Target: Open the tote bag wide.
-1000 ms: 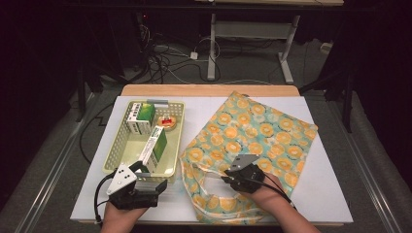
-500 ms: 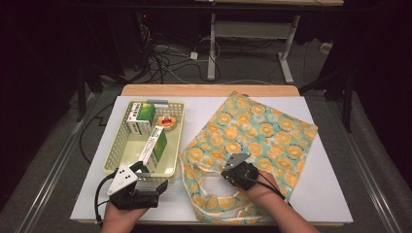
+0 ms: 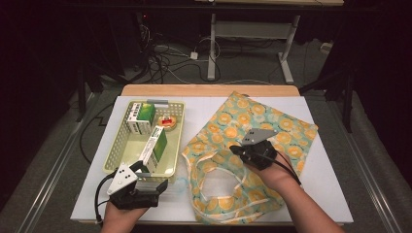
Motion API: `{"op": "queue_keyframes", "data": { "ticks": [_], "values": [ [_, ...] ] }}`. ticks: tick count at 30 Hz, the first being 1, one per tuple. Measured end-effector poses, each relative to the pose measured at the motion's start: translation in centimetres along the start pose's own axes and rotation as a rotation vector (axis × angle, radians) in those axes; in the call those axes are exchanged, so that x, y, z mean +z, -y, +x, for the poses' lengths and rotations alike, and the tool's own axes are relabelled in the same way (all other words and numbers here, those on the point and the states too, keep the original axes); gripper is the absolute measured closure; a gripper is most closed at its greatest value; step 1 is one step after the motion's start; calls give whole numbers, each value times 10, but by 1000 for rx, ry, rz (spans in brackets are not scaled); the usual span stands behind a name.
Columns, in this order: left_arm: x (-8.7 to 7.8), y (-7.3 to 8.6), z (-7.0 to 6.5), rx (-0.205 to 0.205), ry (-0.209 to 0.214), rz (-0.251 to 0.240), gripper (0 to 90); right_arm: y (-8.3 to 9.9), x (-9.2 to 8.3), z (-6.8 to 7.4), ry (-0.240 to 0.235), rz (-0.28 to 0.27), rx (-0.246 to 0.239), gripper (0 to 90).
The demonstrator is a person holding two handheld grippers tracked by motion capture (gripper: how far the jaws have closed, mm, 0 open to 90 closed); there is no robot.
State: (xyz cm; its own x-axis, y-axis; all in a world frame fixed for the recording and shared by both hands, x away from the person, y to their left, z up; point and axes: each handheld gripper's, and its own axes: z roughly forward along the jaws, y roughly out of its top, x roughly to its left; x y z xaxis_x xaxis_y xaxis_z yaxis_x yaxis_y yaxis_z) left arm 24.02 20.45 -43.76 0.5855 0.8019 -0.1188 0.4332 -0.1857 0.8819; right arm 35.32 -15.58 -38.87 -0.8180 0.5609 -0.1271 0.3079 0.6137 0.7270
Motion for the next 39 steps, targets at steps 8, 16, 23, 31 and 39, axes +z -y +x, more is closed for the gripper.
{"op": "queue_keyframes", "data": {
  "ticks": [8,16,23,31,39],
  "values": [
    [0,0,1,-3,0,-2,0,-12,-8,-9,15,-32,5,900],
    [0,0,-1,4,2,0,0,-38,-32,-32,63,-102,24,900],
    [-1,0,0,1,-1,-3,0,-62,-42,-49,97,-126,22,900],
    [-1,0,0,3,0,-1,0,-65,-40,-49,98,-118,10,900],
    [0,0,-1,4,0,0,0,-49,-29,-42,73,-83,12,900]
  ]
}}
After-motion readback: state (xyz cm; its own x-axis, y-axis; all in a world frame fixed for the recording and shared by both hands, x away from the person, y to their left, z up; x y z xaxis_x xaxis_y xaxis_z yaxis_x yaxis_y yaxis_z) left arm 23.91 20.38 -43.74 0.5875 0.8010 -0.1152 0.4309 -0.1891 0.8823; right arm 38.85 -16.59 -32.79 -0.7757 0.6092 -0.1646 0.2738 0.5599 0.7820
